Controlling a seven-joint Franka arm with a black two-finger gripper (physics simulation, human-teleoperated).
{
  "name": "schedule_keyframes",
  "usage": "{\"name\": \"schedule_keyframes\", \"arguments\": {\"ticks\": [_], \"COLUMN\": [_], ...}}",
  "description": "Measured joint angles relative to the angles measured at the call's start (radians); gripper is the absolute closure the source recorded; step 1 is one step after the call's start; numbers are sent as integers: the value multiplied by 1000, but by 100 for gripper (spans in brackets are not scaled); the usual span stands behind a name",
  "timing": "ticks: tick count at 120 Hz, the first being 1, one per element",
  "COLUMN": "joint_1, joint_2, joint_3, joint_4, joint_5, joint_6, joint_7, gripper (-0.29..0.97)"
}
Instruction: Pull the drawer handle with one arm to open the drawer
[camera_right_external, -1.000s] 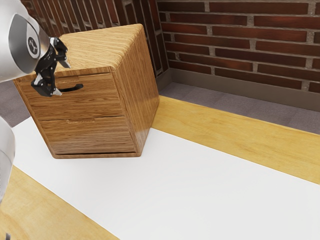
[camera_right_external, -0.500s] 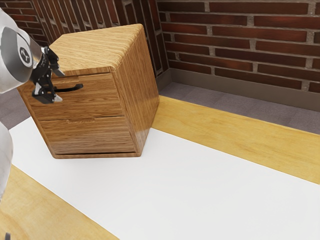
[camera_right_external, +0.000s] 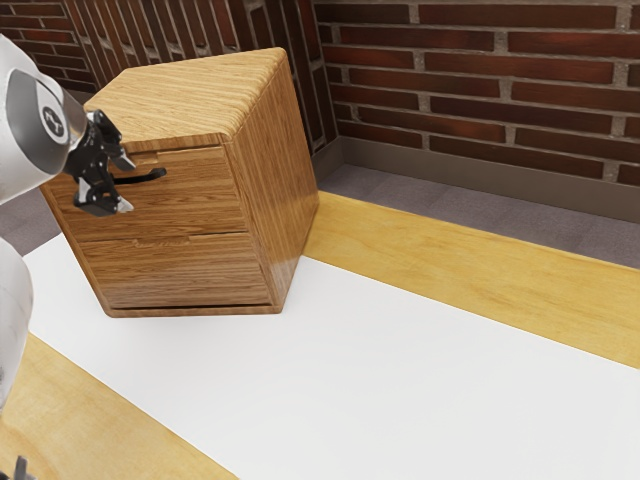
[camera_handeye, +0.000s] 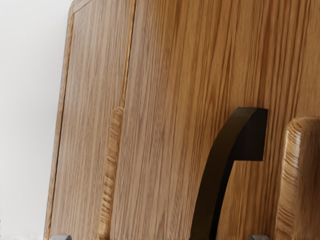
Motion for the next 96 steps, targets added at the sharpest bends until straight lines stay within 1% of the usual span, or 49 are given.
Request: {"name": "schedule_keyframes", "arguments": {"ticks": [26, 40, 66, 78, 96], "joint_1": [4, 5, -23, -53, -40], "joint_2": [0, 0, -12, -16, -10], "joint_3": [-4, -4, 5, 39, 54], "joint_4": [-3, -5, -7, -21, -32], "joint_5": [-5, -12, -22, -24, -24], "joint_6": [0, 0, -2, -6, -17], "joint_7": [32, 46, 68, 76, 92], "gripper": [47, 54, 59, 60, 60]}}
